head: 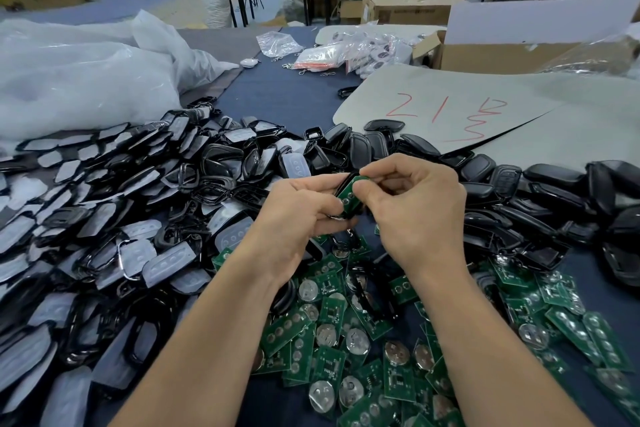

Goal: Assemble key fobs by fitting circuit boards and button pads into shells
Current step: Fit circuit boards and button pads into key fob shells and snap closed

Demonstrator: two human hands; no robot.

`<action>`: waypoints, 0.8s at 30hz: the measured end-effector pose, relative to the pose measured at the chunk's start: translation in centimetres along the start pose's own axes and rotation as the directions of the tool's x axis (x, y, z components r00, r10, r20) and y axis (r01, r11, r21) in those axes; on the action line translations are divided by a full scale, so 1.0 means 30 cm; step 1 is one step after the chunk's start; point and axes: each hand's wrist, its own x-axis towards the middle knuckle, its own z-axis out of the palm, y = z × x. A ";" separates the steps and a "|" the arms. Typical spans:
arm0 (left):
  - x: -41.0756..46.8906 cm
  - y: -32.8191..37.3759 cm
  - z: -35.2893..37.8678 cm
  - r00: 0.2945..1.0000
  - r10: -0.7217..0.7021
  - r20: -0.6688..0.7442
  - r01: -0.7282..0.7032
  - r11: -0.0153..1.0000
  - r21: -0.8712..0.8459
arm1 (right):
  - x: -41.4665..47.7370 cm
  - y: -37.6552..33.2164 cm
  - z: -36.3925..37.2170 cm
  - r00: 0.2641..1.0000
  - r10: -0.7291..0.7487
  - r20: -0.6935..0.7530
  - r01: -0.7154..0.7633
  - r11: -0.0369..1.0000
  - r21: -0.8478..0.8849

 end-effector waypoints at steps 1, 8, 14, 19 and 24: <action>-0.001 0.000 0.001 1.000 0.005 0.002 -0.005 1.000 0.009 | 0.001 0.001 -0.001 1.000 -0.001 -0.003 0.001 1.000 -0.003; -0.001 -0.006 0.004 1.000 0.018 -0.008 -0.018 0.999 0.032 | 0.000 0.014 0.006 0.999 -0.032 -0.032 0.030 0.997 -0.073; -0.002 -0.009 0.010 1.000 0.029 0.011 -0.030 0.998 0.046 | 0.003 0.025 0.009 0.999 -0.020 -0.030 0.017 0.995 -0.095; -0.009 -0.012 0.012 0.997 0.060 0.051 -0.063 0.996 0.066 | 0.004 0.027 0.018 0.999 -0.013 -0.036 0.010 0.997 -0.081; -0.006 -0.017 0.000 0.994 0.080 0.071 -0.085 0.994 0.071 | 0.013 0.040 0.016 0.997 0.064 -0.038 -0.064 0.998 -0.006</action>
